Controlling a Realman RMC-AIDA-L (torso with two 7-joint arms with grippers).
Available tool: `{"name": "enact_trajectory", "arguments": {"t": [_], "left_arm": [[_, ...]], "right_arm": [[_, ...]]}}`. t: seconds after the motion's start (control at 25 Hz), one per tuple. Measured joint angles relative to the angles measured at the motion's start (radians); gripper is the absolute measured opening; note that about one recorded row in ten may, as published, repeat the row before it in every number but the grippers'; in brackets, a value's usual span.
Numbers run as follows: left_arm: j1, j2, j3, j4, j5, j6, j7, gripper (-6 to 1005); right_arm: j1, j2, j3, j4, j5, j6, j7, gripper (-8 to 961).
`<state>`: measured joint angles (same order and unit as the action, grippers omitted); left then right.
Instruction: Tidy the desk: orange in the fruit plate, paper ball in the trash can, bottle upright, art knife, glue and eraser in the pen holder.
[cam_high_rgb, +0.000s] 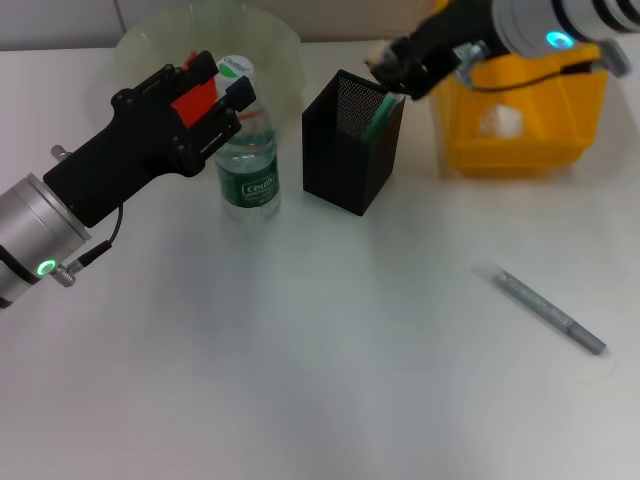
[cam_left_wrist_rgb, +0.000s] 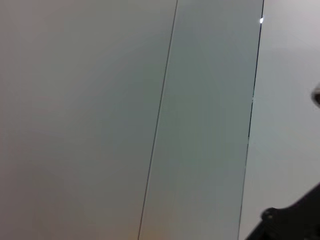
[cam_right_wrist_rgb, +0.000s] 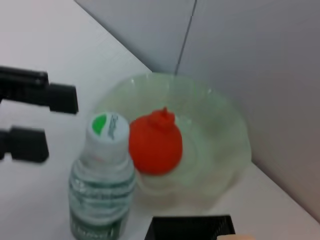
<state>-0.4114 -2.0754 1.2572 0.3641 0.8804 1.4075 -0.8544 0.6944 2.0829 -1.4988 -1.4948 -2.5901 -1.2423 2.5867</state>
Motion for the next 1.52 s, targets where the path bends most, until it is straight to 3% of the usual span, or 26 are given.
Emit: {"name": "enact_trajectory", "arguments": {"t": [0.04,0.24,0.8,1.0,1.04,1.08,1.2,1.24,1.4,1.52], "left_arm": [[0.000,0.000,0.000,0.000,0.000,0.000,0.000,559],[-0.003,-0.002,0.001,-0.001,0.000,0.000,0.000,559],[-0.006,-0.001,-0.007,-0.001,0.000,-0.004,0.000,559],[-0.009,0.000,-0.009,-0.001,-0.001,-0.004,0.000,559],[-0.009,0.000,-0.009,-0.001,-0.001,-0.003,0.000,559],[-0.009,0.000,-0.009,-0.001,-0.001,-0.003,0.000,559],[-0.004,0.001,-0.009,-0.001,-0.002,0.003,0.000,559],[-0.004,0.001,-0.009,-0.001,-0.002,0.003,0.000,559],[0.000,0.002,-0.009,-0.001,-0.002,0.003,0.000,559],[0.000,0.001,-0.008,-0.001,-0.002,0.000,0.000,559]], "right_arm": [[0.053,0.001,0.026,0.066,0.000,-0.002,0.001,312],[0.150,0.000,0.047,0.229,0.003,-0.016,0.006,327],[0.168,0.001,0.042,0.288,0.036,0.013,-0.007,368],[0.093,0.002,0.054,0.147,0.040,-0.009,0.001,383],[0.026,0.002,0.050,0.031,0.037,-0.046,0.002,386],[0.026,0.002,0.050,0.031,0.037,-0.046,0.002,428],[-0.078,0.000,0.058,-0.124,0.033,-0.122,0.004,555],[-0.134,0.001,0.089,-0.196,0.031,-0.215,0.003,554],[-0.191,0.004,0.138,-0.213,0.016,-0.351,0.002,551],[-0.246,0.005,0.147,-0.143,0.008,-0.393,0.000,546]]}}
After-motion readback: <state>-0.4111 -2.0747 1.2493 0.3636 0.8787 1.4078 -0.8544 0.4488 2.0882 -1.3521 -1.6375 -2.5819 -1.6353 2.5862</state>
